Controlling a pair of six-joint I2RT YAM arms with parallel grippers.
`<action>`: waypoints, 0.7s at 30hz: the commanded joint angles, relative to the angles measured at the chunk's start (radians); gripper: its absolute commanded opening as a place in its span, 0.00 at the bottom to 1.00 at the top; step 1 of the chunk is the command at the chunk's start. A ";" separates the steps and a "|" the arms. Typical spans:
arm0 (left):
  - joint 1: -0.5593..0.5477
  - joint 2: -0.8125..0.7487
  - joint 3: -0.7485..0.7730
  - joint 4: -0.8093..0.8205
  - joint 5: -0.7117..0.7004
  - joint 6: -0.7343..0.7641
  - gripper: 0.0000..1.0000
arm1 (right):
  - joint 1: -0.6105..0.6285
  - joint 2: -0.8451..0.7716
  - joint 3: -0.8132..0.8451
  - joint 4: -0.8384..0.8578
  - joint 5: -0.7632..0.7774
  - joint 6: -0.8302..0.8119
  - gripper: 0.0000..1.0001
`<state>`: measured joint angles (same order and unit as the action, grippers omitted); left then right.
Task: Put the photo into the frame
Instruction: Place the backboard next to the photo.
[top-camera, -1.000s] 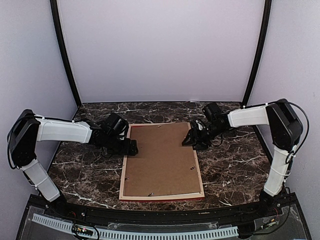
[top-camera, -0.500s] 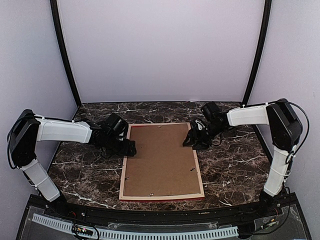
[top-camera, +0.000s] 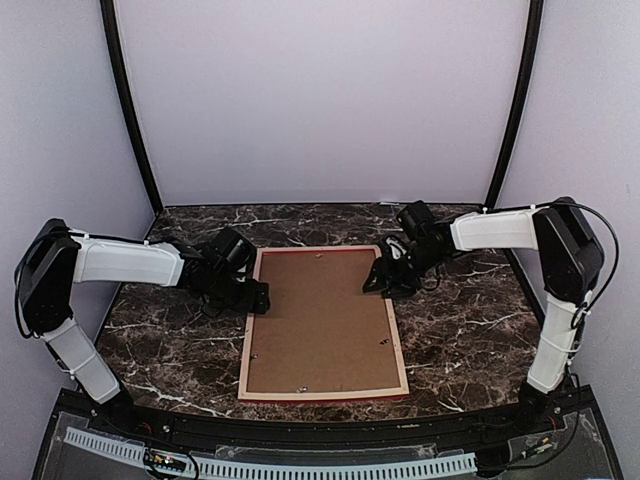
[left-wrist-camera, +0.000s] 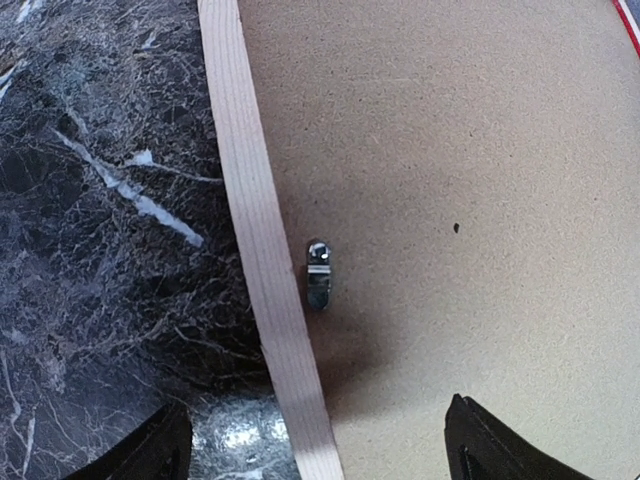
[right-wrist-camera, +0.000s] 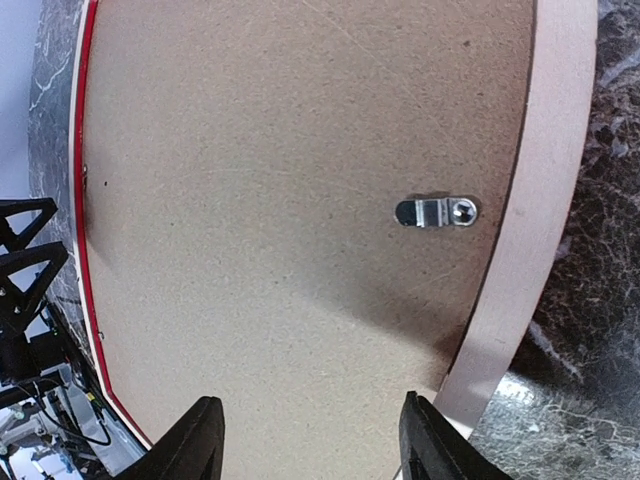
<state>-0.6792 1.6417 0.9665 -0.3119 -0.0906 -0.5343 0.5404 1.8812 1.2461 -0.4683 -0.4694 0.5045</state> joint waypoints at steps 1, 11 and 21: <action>-0.006 -0.034 0.029 -0.037 -0.020 0.015 0.91 | 0.021 -0.002 0.036 -0.006 0.033 -0.018 0.61; -0.006 -0.038 0.040 -0.054 -0.038 0.032 0.91 | 0.027 -0.025 0.076 -0.066 0.143 -0.056 0.61; 0.015 -0.013 0.122 -0.114 -0.046 0.125 0.89 | 0.026 -0.019 0.056 -0.111 0.325 -0.107 0.60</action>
<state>-0.6777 1.6417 1.0397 -0.3782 -0.1303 -0.4644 0.5583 1.8740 1.3060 -0.5579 -0.2184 0.4263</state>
